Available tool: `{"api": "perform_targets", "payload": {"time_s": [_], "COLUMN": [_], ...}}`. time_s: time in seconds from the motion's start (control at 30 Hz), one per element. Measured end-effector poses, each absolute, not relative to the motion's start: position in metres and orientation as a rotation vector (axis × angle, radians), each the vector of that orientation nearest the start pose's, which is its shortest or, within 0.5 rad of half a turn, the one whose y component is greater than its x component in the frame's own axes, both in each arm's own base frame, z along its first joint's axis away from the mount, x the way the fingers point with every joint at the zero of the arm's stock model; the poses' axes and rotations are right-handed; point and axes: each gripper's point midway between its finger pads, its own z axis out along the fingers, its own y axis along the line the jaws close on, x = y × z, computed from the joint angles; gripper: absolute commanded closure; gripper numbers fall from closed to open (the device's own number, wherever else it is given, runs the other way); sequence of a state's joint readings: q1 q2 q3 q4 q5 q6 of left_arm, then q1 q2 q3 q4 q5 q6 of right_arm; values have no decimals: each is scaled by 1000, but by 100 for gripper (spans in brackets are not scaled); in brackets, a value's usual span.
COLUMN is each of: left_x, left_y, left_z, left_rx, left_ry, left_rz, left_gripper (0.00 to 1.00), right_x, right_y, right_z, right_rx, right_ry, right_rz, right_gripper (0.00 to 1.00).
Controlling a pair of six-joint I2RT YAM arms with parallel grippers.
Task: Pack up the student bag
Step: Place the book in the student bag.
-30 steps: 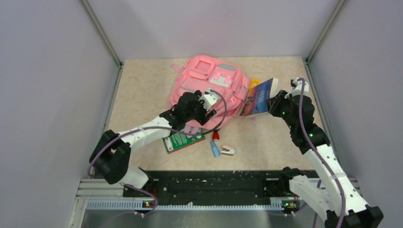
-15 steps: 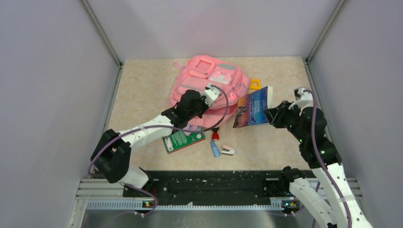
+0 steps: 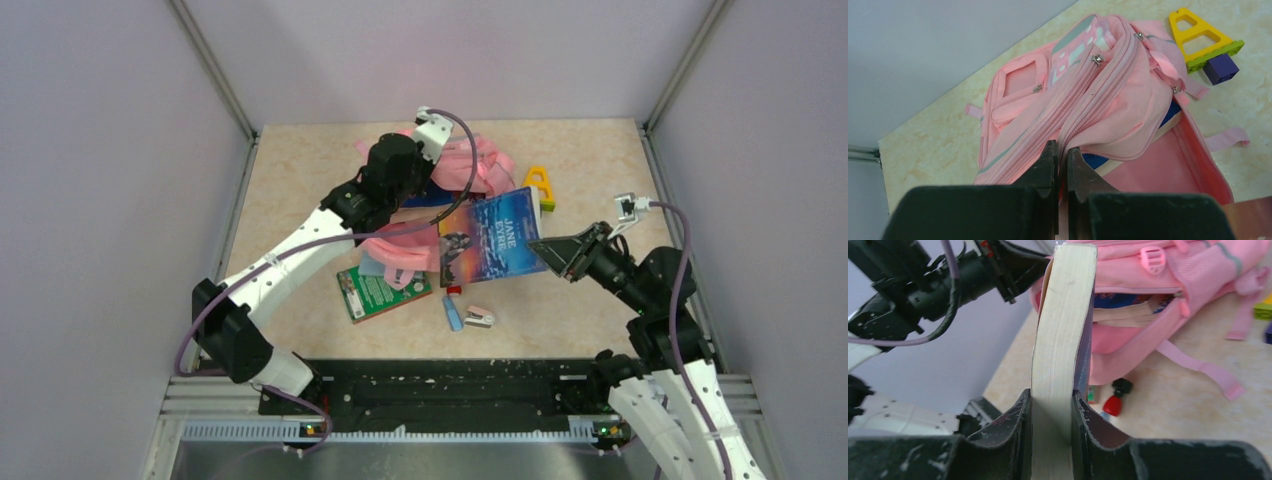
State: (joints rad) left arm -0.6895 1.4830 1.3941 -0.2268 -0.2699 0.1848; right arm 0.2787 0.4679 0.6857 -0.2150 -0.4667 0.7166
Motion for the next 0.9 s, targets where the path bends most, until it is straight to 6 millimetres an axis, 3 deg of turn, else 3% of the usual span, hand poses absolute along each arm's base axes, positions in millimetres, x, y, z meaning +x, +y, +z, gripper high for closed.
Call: {"api": "perform_targets", "payload": {"time_s": [0.2, 0.37, 0.67, 0.9], "left_x": [393, 384, 344, 319], "left_y": [-246, -246, -243, -235], "left_z": [311, 299, 275, 266], "left_rx": [609, 601, 571, 525], "left_ry": [1848, 1919, 1992, 1988], "left_rz": [-85, -133, -316, -413], "left_gripper": [100, 100, 100, 100], "right_x": [205, 222, 238, 258], "right_y": [181, 192, 230, 245], "right_z": [313, 304, 281, 246], "right_rx": [44, 127, 211, 355], "right_ry": [1654, 1652, 1683, 1693], "right_rz": [1323, 1396, 1434, 1425], "right_gripper": [100, 100, 100, 100]}}
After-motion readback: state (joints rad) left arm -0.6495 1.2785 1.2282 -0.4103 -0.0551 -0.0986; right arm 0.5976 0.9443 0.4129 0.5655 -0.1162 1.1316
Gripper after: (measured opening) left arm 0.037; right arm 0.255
